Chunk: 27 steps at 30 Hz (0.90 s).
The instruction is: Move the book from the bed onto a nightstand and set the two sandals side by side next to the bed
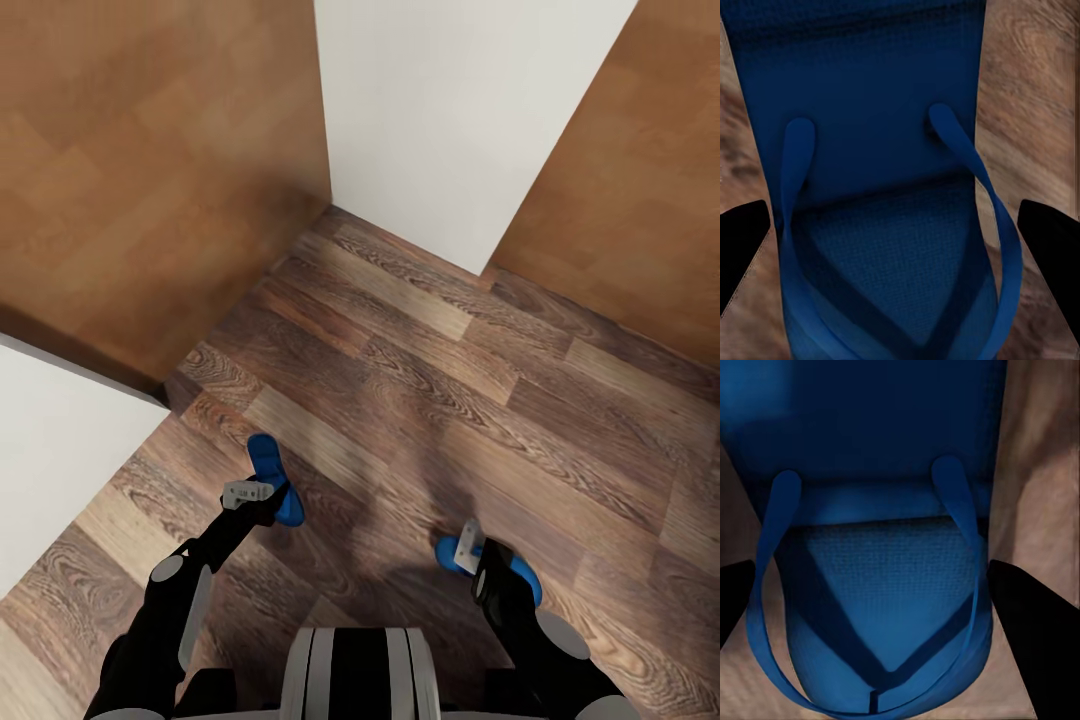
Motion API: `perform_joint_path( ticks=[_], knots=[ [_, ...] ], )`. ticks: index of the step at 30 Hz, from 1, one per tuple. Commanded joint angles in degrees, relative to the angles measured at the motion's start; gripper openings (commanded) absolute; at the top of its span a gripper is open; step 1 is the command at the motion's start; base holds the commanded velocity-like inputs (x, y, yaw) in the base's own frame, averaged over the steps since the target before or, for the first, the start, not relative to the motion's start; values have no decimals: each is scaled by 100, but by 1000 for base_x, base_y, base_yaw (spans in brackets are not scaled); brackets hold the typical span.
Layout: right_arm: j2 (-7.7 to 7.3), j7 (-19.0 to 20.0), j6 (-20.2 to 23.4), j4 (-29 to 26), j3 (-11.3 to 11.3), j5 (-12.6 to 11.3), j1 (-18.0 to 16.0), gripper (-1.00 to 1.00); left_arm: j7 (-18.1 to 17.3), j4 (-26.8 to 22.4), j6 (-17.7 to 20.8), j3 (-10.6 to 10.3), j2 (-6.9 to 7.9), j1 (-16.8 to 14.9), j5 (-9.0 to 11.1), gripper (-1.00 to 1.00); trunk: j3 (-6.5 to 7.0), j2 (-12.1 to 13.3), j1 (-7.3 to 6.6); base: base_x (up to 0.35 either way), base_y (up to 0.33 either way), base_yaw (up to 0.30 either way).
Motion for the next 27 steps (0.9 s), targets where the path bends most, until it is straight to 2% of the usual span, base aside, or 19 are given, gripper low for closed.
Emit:
perform_joint_path(
  ticks=[1, 6, 12, 15, 20, 22, 23, 24, 25, 26, 27],
  knots=[
    [-6, 51, 26, -9, 18, 55, -2, -100, -47, -10, 27, 26, -9, -3, -52, -100, 20, 0, -3, 0, 0, 0],
    [-7, 51, 26, -26, 13, 53, -2, -100, -47, -10, 27, 26, -9, -3, -56, -100, 130, 7, -16, 0, 0, 0],
    [-14, 94, 32, -536, 6, 47, -2, -100, -57, -12, 27, 25, -9, -3, -60, -100, 263, 15, -31, 0, 0, 0],
    [-15, 112, 45, -915, -1, 46, -2, -100, -63, -11, 30, 26, -9, -3, -58, -100, 330, 19, -39, 0, 0, 0],
    [-22, 180, 87, -1986, -58, 13, 1, -100, -64, -10, 44, 26, -9, -3, -53, -100, 440, 25, -52, 0, 0, 0],
    [-23, 509, 105, -2627, -245, -238, 3, -100, -68, 5, 50, 28, -9, -3, -52, -100, 485, 28, -57, 0, 0, 0],
    [-28, 695, 109, -2800, -409, -468, 4, -100, -70, 29, 51, 30, -9, -3, -52, -100, 507, 29, -60, 0, 0, 0],
    [-39, 963, 109, -2948, -783, -916, 10, -100, -78, 64, 49, 34, -5, -3, -52, -100, 529, 31, -62, 0, 0, 0],
    [-45, 1191, 104, -3024, -1260, -1404, 15, -100, -89, 82, 47, 40, 3, -3, -56, -100, 551, 32, -65, 0, 0, 0],
    [-50, 1355, 102, -3052, -1575, -1726, 15, -100, -98, 85, 46, 45, 10, -3, -55, -100, 573, 33, -68, 0, 0, 0],
    [-59, 1699, 101, -3073, -1973, -2218, 19, -100, -109, 89, 45, 50, 20, -3, -54, -100, 596, 35, -70, 0, 0, 0]
  ],
)
